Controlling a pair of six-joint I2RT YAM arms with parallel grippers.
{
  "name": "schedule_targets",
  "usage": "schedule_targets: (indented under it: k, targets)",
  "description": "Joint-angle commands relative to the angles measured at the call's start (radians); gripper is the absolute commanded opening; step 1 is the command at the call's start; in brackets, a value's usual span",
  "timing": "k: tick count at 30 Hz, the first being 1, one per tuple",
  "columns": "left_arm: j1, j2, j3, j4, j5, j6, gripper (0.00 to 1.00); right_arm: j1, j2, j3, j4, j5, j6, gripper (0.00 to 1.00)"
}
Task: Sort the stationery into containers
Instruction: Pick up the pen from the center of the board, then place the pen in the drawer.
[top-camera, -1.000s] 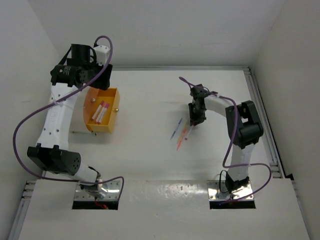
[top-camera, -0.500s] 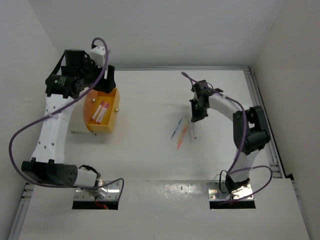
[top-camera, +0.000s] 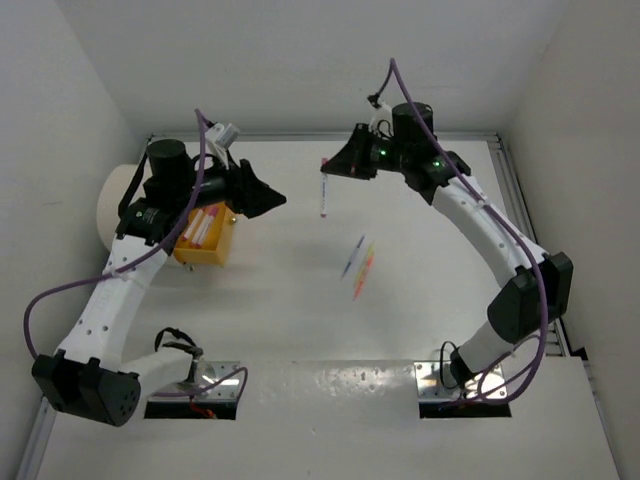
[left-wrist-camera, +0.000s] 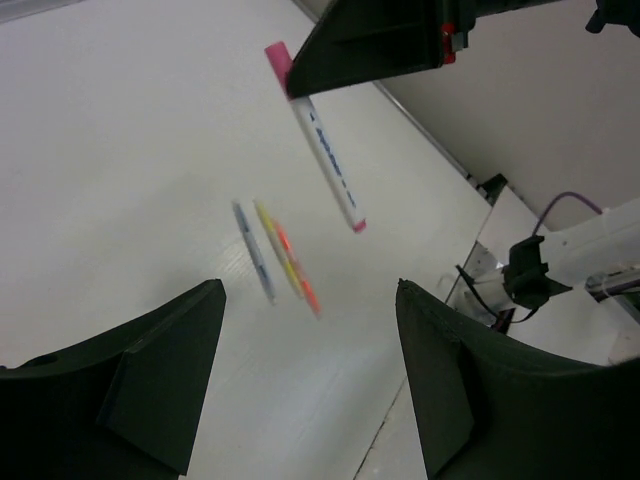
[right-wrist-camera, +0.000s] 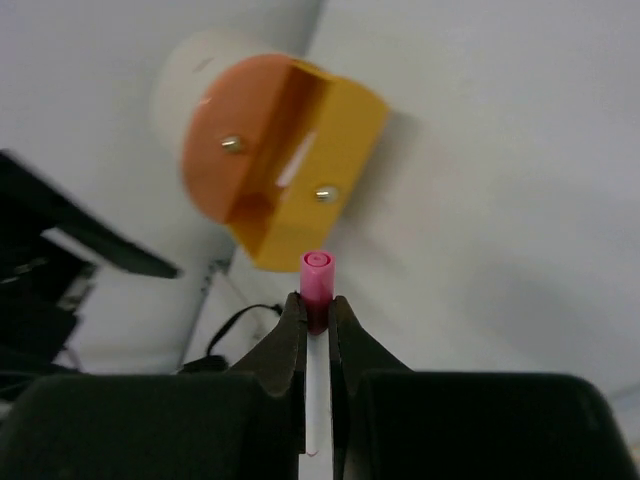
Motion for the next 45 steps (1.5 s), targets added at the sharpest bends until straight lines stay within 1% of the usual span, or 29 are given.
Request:
schedule_targets:
  k: [1,6,8,10,13,14,16,17,18,19,20,21,22,23,24,25,26,27,28,29,31,32,34,35,36,41,44,45]
  targets:
    - [-0.054,0.018,0.030,0.128,0.049,-0.084,0.75,0.087,-0.029,0.078,0.149,-0.104,0.138,0.00]
    - [-0.106,0.052,0.050,0.128,0.032,-0.098,0.75,0.174,-0.015,0.117,0.197,-0.104,0.159,0.00]
    - [-0.112,0.055,0.050,0.126,0.016,-0.101,0.75,0.191,-0.009,0.134,0.203,-0.104,0.162,0.00]
    - [-0.111,0.055,0.047,0.135,0.030,-0.113,0.74,0.208,-0.006,0.146,0.206,-0.100,0.165,0.00]
    - [-0.117,0.056,0.043,0.155,0.053,-0.130,0.61,0.222,0.001,0.151,0.215,-0.101,0.168,0.00]
    - [-0.114,0.055,0.043,0.160,0.056,-0.135,0.47,0.225,0.003,0.151,0.223,-0.100,0.168,0.00]
    - [-0.105,0.055,0.050,0.163,0.055,-0.139,0.34,0.224,0.006,0.151,0.226,-0.101,0.178,0.00]
    - [-0.074,0.055,0.059,0.139,0.053,-0.136,0.22,0.222,0.008,0.152,0.227,-0.101,0.178,0.00]
    - [-0.057,0.055,0.074,0.126,0.053,-0.139,0.17,0.217,0.011,0.154,0.226,-0.106,0.178,0.09]
    - [-0.036,0.061,0.086,0.107,0.048,-0.127,0.11,0.217,0.011,0.152,0.229,-0.107,0.185,0.38]
    - [-0.001,0.068,0.112,0.012,0.041,-0.100,0.03,0.201,0.009,0.152,0.229,-0.107,0.185,0.48]
    - [0.013,0.100,0.184,-0.048,0.004,-0.060,0.00,0.190,0.008,0.149,0.223,-0.104,0.182,0.55]
    - [0.026,0.122,0.227,-0.126,-0.033,0.045,0.00,0.178,0.003,0.154,0.208,-0.080,0.170,0.63]
    - [0.042,0.145,0.281,-0.282,-0.086,0.112,0.00,0.159,0.000,0.152,0.183,-0.071,0.159,0.65]
    - [0.047,0.197,0.378,-0.352,-0.225,0.213,0.00,0.147,0.000,0.152,0.171,-0.066,0.147,0.65]
    - [0.053,0.225,0.411,-0.413,-0.302,0.249,0.00,0.139,-0.002,0.152,0.148,-0.049,0.117,0.65]
    - [0.064,0.246,0.437,-0.508,-0.364,0.284,0.00,0.127,0.000,0.149,0.105,-0.042,0.096,0.63]
    - [0.070,0.281,0.471,-0.542,-0.481,0.315,0.00,0.124,0.000,0.140,0.086,-0.038,0.070,0.62]
    - [0.081,0.291,0.471,-0.565,-0.534,0.348,0.02,0.121,0.008,0.134,0.065,-0.028,0.029,0.60]
    - [0.095,0.296,0.458,-0.593,-0.603,0.361,0.04,0.121,0.012,0.125,0.025,-0.016,0.012,0.56]
    - [0.102,0.308,0.438,-0.612,-0.655,0.376,0.06,0.119,0.020,0.085,0.013,-0.009,-0.019,0.53]
    - [0.105,0.311,0.415,-0.618,-0.701,0.376,0.09,0.121,0.027,0.057,0.008,0.000,-0.020,0.49]
    - [0.108,0.312,0.395,-0.612,-0.747,0.372,0.11,0.119,0.056,0.042,0.005,0.005,-0.017,0.47]
    - [0.109,0.315,0.383,-0.609,-0.805,0.366,0.11,0.121,0.067,0.039,0.005,0.005,-0.014,0.46]
    - [0.109,0.319,0.376,-0.605,-0.820,0.364,0.12,0.119,0.080,0.037,0.006,0.003,0.001,0.43]
    - [0.112,0.334,0.353,-0.566,-0.875,0.367,0.14,0.133,0.141,0.034,0.035,-0.005,0.018,0.38]
    - [0.112,0.346,0.343,-0.547,-0.880,0.369,0.20,0.142,0.182,0.030,0.051,-0.006,0.047,0.35]
    - [0.112,0.349,0.343,-0.547,-0.880,0.369,0.27,0.144,0.190,0.030,0.054,-0.006,0.055,0.34]
